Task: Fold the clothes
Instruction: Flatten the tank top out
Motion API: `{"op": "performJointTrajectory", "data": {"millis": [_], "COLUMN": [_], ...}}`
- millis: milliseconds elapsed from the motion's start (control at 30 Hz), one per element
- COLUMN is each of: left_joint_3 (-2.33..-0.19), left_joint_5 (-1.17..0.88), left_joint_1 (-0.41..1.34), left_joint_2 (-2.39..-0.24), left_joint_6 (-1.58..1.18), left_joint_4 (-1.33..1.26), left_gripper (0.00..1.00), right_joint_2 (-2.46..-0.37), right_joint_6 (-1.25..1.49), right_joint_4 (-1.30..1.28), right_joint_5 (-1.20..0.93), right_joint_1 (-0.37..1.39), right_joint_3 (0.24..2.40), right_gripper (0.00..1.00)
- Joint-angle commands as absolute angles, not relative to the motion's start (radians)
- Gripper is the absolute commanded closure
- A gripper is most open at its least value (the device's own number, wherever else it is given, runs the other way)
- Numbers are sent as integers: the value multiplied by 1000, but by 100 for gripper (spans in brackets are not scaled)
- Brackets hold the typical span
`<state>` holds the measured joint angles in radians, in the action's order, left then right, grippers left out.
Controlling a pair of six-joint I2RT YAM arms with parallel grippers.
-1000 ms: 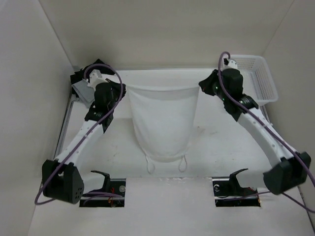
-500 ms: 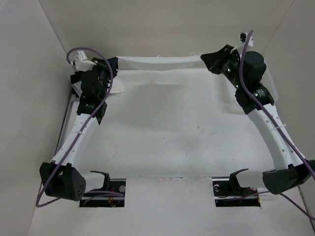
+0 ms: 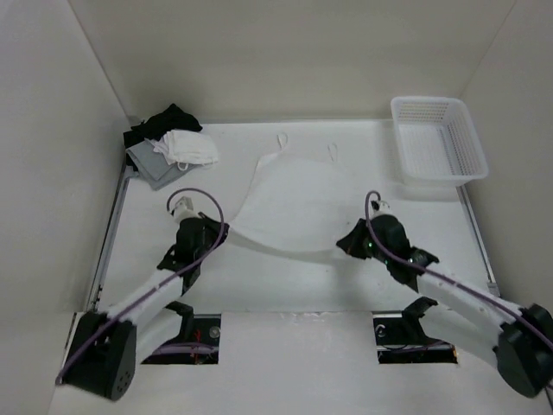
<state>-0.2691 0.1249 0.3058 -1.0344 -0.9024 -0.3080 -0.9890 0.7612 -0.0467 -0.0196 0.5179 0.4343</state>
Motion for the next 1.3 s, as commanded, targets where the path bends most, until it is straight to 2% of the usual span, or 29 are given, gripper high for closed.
{"op": "performJointTrajectory", "data": {"millis": [0, 100, 200, 300, 433, 567, 767, 900, 1033, 1133, 1200, 1267], "left_joint_3": [-204, -212, -258, -299, -360, -458, -586, -614, -589, -667, -747, -802], "left_joint_5": [127, 181, 219, 218, 216, 216, 176, 179, 167, 160, 166, 182], "left_joint_1": [335, 375, 390, 403, 424, 464, 482, 458, 360, 334, 346, 378], "left_joint_2": [-713, -461, -390, -512, -760, -958, -1225, -1341, -1202, -1077, -982, -881], "left_joint_6": [-936, -959, -962, -940, -908, -885, -841, -864, -946, -973, -966, -933], "left_joint_4": [-177, 108, 221, 148, -85, -242, -350, -457, -454, -398, -336, -286], "left_gripper": [99, 99, 98, 98, 98, 98, 97, 98, 99, 99, 99, 99], "right_joint_2": [-752, -579, -497, -582, -692, -628, -572, -549, -658, -817, -844, -824], "right_joint_6": [847, 925, 976, 947, 926, 1029, 1268, 1315, 1052, 818, 732, 686], "right_joint_4": [-61, -228, -297, -305, -284, -357, -630, -706, -496, -339, -351, -380], "right_joint_5": [103, 155, 192, 225, 239, 313, 463, 511, 453, 319, 310, 357], "right_joint_1": [675, 778, 849, 825, 756, 777, 933, 929, 804, 671, 647, 694], "right_joint_3": [359, 319, 337, 386, 428, 426, 413, 414, 515, 708, 881, 989], "right_gripper": [100, 100, 100, 100, 100, 100, 100, 100, 100, 100, 100, 100]}}
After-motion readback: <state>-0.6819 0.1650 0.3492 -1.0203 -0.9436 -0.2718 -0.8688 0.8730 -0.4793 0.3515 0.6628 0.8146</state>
